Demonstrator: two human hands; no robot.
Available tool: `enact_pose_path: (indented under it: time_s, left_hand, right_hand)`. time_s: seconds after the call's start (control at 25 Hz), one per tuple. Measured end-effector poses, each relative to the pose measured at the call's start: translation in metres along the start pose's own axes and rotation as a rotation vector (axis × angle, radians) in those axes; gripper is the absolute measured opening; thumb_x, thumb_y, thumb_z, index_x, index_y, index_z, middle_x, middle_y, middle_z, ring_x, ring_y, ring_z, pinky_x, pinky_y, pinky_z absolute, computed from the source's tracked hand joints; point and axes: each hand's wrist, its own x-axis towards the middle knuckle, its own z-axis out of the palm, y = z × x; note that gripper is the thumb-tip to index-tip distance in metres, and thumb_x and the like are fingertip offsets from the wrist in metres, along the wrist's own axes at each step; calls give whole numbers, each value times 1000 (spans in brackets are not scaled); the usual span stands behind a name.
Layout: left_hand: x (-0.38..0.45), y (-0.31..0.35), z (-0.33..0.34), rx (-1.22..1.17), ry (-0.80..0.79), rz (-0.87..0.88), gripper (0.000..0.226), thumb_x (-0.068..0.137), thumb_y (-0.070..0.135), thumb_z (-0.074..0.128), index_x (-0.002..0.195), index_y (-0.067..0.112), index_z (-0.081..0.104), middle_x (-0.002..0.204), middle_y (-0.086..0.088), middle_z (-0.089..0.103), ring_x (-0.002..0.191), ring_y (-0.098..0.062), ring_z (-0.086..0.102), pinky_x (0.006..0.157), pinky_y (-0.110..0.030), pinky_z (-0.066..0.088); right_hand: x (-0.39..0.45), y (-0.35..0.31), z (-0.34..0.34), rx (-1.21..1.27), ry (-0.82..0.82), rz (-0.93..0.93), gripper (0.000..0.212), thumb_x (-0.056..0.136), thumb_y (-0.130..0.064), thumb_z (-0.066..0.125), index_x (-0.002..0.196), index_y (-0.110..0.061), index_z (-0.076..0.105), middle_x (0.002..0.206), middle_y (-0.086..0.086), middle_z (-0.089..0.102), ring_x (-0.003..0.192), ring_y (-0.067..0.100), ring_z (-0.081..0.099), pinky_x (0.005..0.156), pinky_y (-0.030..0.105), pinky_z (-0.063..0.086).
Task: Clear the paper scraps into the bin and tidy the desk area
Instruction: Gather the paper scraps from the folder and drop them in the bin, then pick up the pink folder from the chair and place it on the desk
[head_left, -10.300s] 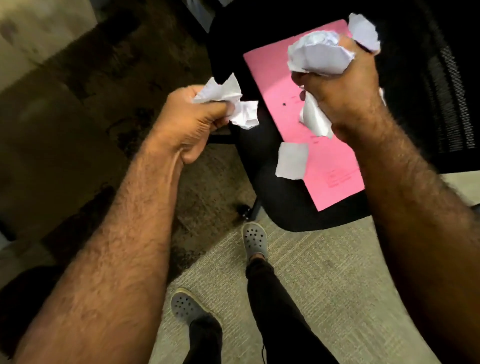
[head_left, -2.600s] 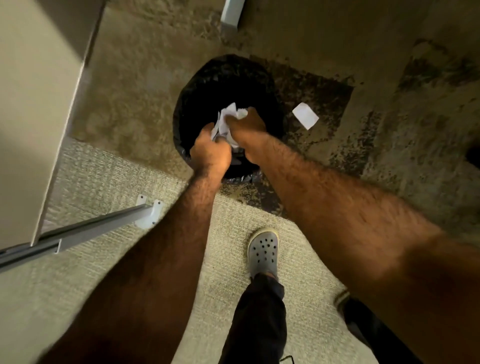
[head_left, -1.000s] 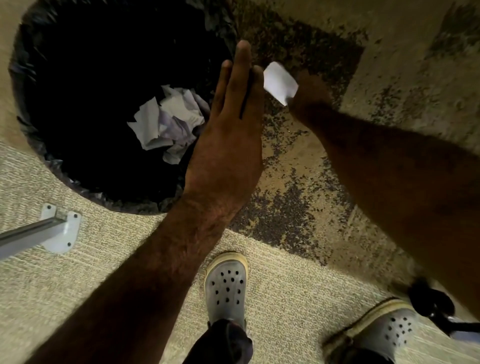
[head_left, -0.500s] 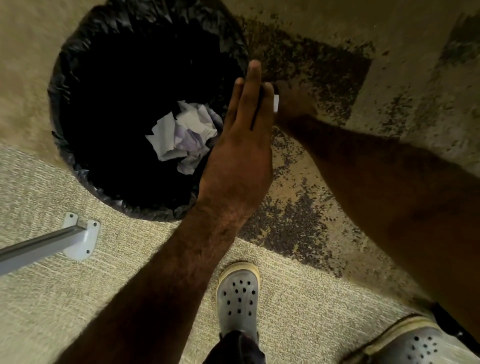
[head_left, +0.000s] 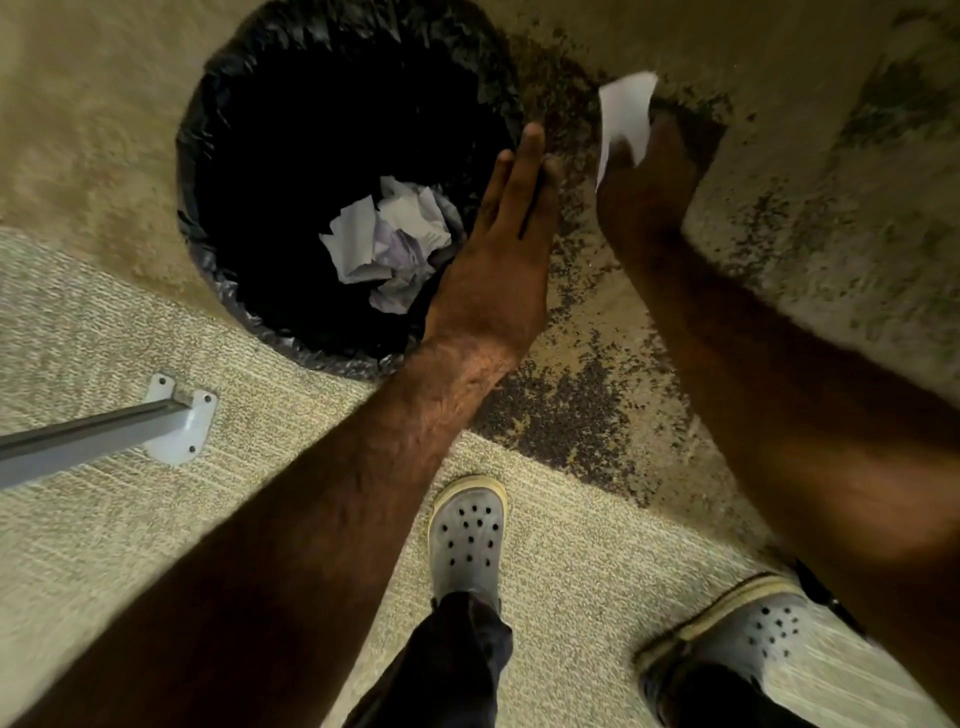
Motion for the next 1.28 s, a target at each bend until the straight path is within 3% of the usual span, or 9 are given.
enact_pose_path:
  time_s: [0.12, 0.24, 0.36, 0.44, 0.52, 0.6, 0.72, 0.88, 1.28]
  left_hand:
    - [-6, -1, -12, 14, -42, -1, 65, 94, 4, 43, 151, 4, 14, 162, -13, 5, 149, -28, 7, 105, -39, 43]
    - [-30, -5, -30, 30, -46, -16, 64, 95, 20, 45, 151, 4, 18, 161, -16, 10, 148, -30, 13, 117, -42, 29]
    - [-68, -5, -53, 30, -88, -134, 71, 92, 28, 50, 150, 6, 16, 161, -13, 11, 148, -29, 14, 118, -44, 24]
    - [-95, -9, -70, 52, -119, -200, 72, 93, 33, 48, 151, 8, 14, 162, -10, 7, 148, -27, 11, 119, -43, 21]
    - [-120, -11, -86, 66, -149, -249, 70, 95, 35, 44, 151, 8, 12, 163, -10, 3, 149, -25, 7, 119, -43, 23]
    - [-142, -10, -98, 71, -175, -283, 69, 97, 37, 41, 152, 8, 11, 163, -9, -2, 150, -23, 4, 119, -42, 22]
    - [-161, 4, -124, 47, -177, -294, 69, 97, 38, 41, 152, 8, 11, 163, -7, -4, 149, -24, 7, 120, -39, 21]
    - [-160, 32, -147, -13, -169, -338, 67, 97, 37, 43, 151, 8, 18, 163, -7, 3, 148, -24, 12, 119, -38, 23]
    - [-129, 161, -238, -38, -203, -128, 59, 97, 38, 40, 148, 11, 30, 160, -6, 22, 148, -19, 15, 120, -32, 16]
  right_hand:
    - [-7, -52, -40, 28, 172, -187, 49, 98, -22, 51, 138, 3, 41, 138, 18, 53, 128, 25, 52, 91, 7, 35]
    - [-29, -96, -60, 30, 120, -367, 42, 96, -23, 53, 132, -1, 49, 128, 15, 62, 115, 23, 60, 78, -2, 38]
    - [-52, -125, -61, -49, -77, -410, 44, 95, -22, 54, 135, -5, 47, 132, 14, 59, 122, 25, 55, 95, 22, 38]
    - [-69, -139, -56, -51, -210, -379, 45, 93, -23, 58, 133, -5, 49, 133, 15, 57, 123, 28, 52, 96, 26, 34]
    - [-88, -144, -48, -11, -321, -276, 50, 90, -31, 63, 132, -7, 49, 132, 13, 57, 121, 28, 53, 92, 26, 37]
    - [-105, -145, -46, -43, -365, -162, 62, 88, -42, 63, 136, -10, 44, 138, 12, 50, 124, 27, 50, 97, 31, 41]
    - [-136, -138, -72, -101, -370, -222, 62, 90, -45, 58, 138, -8, 41, 136, 17, 49, 123, 32, 50, 98, 38, 45]
    - [-172, -125, -115, -172, -528, -263, 51, 93, -48, 52, 130, -13, 50, 121, 15, 64, 111, 32, 61, 91, 41, 52]
    - [-213, -123, -293, -185, -362, -115, 45, 91, -56, 47, 106, -17, 63, 106, 5, 68, 101, 23, 62, 86, 39, 52]
